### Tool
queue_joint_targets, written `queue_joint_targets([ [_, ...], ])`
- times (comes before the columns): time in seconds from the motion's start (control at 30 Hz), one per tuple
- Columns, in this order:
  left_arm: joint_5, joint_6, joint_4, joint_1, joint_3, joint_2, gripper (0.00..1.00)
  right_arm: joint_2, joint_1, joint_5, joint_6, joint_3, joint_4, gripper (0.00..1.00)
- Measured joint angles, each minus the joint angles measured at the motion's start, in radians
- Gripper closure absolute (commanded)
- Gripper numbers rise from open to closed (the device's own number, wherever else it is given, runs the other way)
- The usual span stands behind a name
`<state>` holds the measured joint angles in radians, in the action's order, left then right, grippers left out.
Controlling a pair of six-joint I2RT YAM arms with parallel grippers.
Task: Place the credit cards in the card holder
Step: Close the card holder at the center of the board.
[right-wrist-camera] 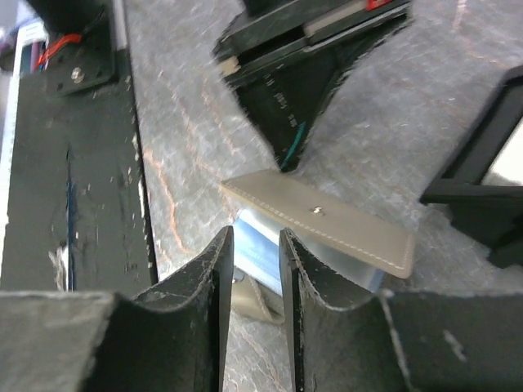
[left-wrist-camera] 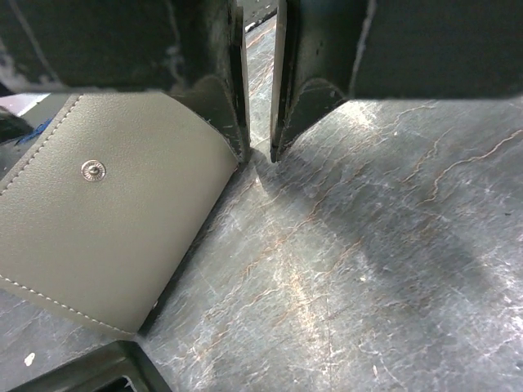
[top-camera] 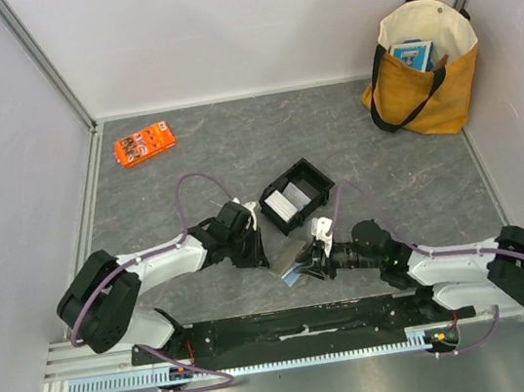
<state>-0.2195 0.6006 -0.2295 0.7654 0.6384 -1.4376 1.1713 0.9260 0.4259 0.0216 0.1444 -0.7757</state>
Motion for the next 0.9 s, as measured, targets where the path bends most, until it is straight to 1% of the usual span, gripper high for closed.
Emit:
queue_joint_targets([
  [0.17,0.001,-0.015,-0.006,0.003,0.012,0.035,0.78,-0.12,0.0,-0.142,-0.146,0.071,0.181,0.6],
  [0.23,0.0,-0.022,-0.005,0.005,0.026,0.059,0.77,-0.14,0.0,-0.209,-0.218,0.109,0.267,0.62],
  [0.3,-0.001,-0.031,0.0,0.005,0.048,0.074,0.77,-0.137,0.0,-0.266,-0.302,0.167,0.4,0.67],
  [0.37,-0.009,-0.042,0.004,0.005,0.069,0.074,0.77,-0.122,0.0,-0.292,-0.358,0.203,0.48,0.78],
  [0.47,-0.031,-0.058,0.019,0.012,0.092,0.062,0.78,-0.064,0.0,-0.311,-0.46,0.253,0.587,0.84],
  [0.57,-0.05,-0.074,0.027,0.03,0.106,0.029,0.78,-0.009,0.005,-0.301,-0.534,0.259,0.64,0.85],
  [0.63,-0.053,-0.078,0.026,0.041,0.107,0.014,0.79,0.008,0.019,-0.299,-0.572,0.258,0.673,0.88],
  [0.67,-0.053,-0.079,0.026,0.047,0.107,0.008,0.79,0.008,0.025,-0.299,-0.588,0.258,0.685,0.87],
  [0.9,-0.053,-0.079,0.035,0.08,0.107,-0.016,0.8,0.012,0.037,-0.316,-0.653,0.257,0.698,0.88],
])
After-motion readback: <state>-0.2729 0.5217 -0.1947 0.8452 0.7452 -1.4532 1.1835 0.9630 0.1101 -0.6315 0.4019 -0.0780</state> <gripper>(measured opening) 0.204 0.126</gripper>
